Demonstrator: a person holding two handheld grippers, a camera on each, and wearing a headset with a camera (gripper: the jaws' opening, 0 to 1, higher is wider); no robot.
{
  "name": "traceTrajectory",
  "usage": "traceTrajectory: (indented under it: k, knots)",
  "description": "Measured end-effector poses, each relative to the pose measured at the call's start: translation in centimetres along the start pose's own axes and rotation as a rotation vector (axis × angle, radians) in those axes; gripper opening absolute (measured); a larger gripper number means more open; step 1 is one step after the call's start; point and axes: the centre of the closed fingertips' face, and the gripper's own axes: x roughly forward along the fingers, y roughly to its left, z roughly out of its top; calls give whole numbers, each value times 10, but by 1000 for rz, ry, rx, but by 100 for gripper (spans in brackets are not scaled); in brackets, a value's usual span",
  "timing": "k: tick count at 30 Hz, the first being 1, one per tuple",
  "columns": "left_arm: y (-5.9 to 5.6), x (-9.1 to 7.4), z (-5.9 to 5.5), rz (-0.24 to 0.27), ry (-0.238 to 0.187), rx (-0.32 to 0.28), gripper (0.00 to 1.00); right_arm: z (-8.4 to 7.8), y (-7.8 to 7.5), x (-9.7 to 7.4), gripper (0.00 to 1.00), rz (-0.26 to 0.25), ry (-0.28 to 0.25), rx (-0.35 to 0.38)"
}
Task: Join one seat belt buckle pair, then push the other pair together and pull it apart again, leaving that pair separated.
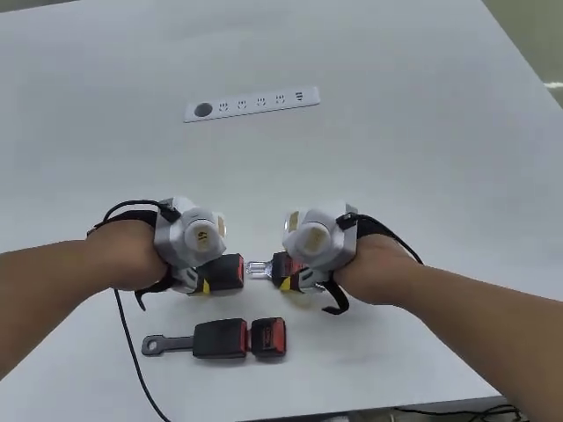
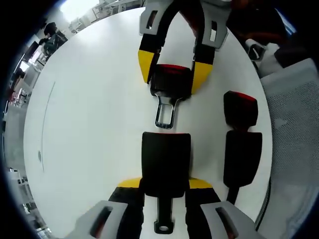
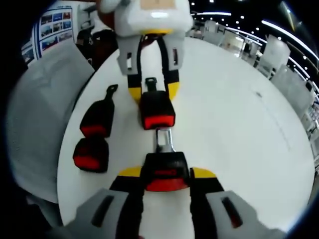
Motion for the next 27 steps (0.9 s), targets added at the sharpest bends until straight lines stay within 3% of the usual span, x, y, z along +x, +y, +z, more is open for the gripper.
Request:
traceTrajectory:
  k: [13,20,27]
  knots:
    - [0,1,2,-9,6,13,31,12,6,6,35,7,-13,-55]
    - [0,1,3,-13,7,31,31,14,4,9,33,23,-21,-30]
    - [0,1,2,-16,-43,47,30,16,4,11,32,43,-33,-42]
